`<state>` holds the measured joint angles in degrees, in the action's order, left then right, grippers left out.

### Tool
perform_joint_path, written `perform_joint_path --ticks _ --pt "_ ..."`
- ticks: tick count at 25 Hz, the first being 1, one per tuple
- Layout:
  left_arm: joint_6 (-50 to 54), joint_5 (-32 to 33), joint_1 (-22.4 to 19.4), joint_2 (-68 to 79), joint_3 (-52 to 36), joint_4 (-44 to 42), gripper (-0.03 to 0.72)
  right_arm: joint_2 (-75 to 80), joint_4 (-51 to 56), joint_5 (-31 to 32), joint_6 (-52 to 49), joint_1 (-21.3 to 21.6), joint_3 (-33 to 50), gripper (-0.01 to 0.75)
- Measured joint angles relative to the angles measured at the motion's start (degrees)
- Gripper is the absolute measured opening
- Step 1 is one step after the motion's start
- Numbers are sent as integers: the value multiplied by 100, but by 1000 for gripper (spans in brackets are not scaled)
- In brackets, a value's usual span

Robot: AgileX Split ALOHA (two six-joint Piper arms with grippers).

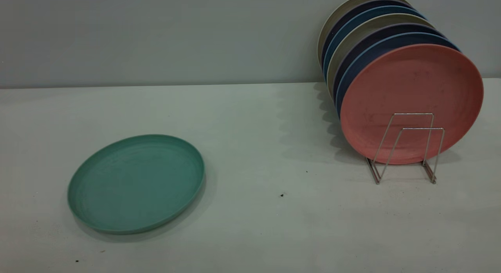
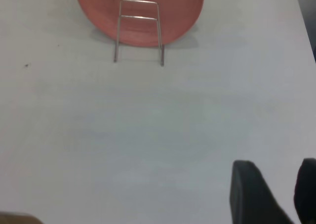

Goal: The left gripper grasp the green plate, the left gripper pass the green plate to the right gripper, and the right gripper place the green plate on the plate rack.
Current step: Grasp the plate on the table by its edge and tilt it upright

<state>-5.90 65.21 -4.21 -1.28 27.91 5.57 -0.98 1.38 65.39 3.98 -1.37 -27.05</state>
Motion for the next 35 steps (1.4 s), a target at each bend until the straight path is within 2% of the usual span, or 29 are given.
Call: perform_joint_path --ticks 11,13,16,19,24,31,35 --pt "0 -44 0 0 13 7 563 0 192 -5 66 0 0 237" --pt "-7 -484 0 0 60 143 563 0 198 -10 66 0 0 237" --pt "-33 -1603 0 54 72 660 561 0 205 -75 66 0 -43 237" --pt "-33 -2268 0 516 96 918 538 112 312 -515 66 0 -117 237" --pt "-59 -2878 0 2098 100 986 499 1065 850 -1681 530 0 -129 240" --pt "-60 -3567 0 4269 100 1689 491 2872 2092 -2777 2269 0 -129 315" --pt "-60 -4042 0 5263 100 2170 491 3885 2665 -2922 3203 0 -279 379"
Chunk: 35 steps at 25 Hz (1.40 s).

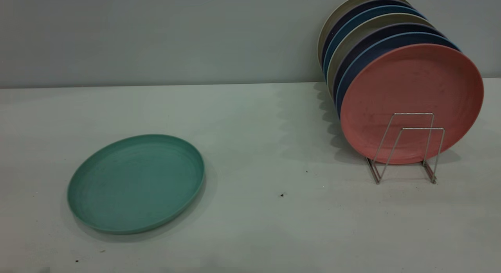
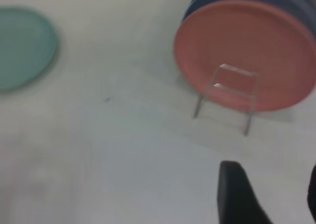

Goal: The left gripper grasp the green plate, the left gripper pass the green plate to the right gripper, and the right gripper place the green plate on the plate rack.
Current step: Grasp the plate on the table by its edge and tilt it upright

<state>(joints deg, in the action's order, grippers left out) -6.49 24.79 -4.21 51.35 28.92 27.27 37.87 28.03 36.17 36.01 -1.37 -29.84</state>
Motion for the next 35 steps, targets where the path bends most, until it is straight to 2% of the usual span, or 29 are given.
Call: perform_joint_path --ticks 6,13,20,27,35 --pt "-6 -983 0 1460 0 777 491 1055 693 79 726 0 -461 392" --pt "-637 -1367 0 3188 42 914 467 1516 1031 322 1003 0 -553 392" --pt "-1489 -1218 -116 4670 942 914 363 1522 1050 343 1053 0 -569 392" --pt "-1604 -883 -128 5793 1852 925 350 1522 1050 343 1058 0 -569 392" --pt "-1304 -895 -128 6341 2063 942 350 1522 1050 343 1064 0 -569 392"
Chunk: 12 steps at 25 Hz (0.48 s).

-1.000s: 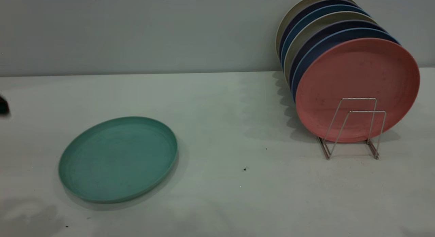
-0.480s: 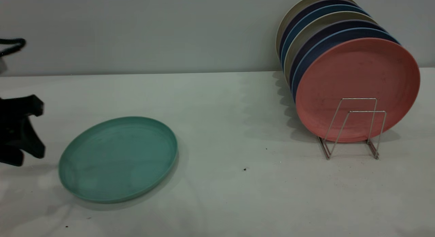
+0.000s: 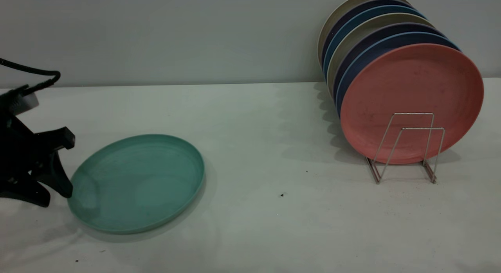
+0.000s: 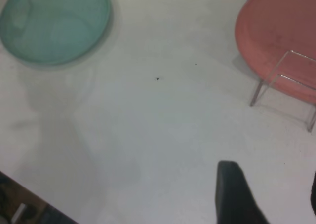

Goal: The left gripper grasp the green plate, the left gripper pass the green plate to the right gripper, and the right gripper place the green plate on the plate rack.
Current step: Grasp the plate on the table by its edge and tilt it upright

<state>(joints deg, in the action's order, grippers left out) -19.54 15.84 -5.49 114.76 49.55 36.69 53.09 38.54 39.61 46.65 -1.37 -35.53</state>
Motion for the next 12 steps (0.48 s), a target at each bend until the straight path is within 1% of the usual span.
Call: perform_joint_path --ticks 6,12 --pt "279 -230 0 292 0 18 350 0 0 0 0 0 0 392" --pt "203 -552 0 537 7 455 350 0 0 -5 0 0 0 392"
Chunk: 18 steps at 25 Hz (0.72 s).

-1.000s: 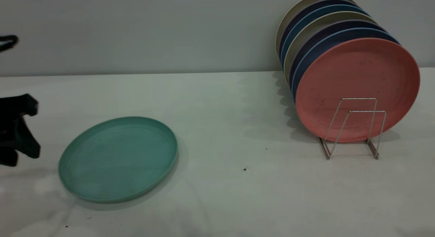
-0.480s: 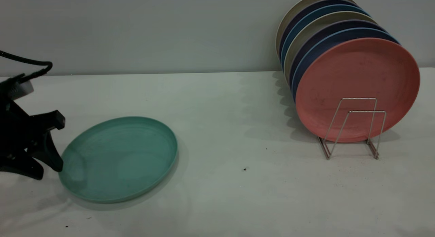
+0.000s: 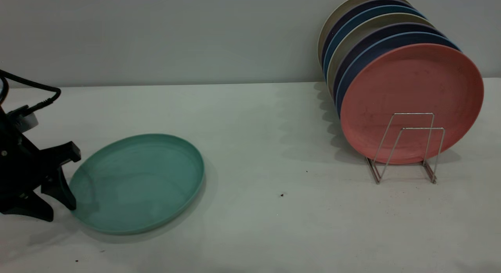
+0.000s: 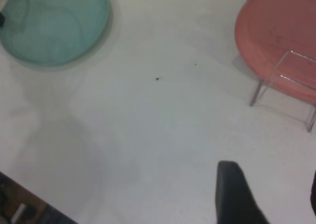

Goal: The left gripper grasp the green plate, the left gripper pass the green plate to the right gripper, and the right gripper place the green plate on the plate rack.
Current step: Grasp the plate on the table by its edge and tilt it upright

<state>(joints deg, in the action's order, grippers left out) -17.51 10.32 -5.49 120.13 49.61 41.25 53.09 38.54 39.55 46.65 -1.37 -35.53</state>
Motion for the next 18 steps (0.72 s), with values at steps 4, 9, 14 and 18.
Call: perform_joint_path --ticks 4,9,14,18 --pt "-200 -80 0 105 0 137 350 0 0 -19 0 0 0 392" --pt "-242 -148 0 231 0 212 312 0 0 -38 0 0 0 392" --pt "-247 -268 0 248 0 224 153 0 0 -38 0 0 0 392" --pt "-247 -342 0 248 14 252 46 0 52 -38 0 0 0 392"
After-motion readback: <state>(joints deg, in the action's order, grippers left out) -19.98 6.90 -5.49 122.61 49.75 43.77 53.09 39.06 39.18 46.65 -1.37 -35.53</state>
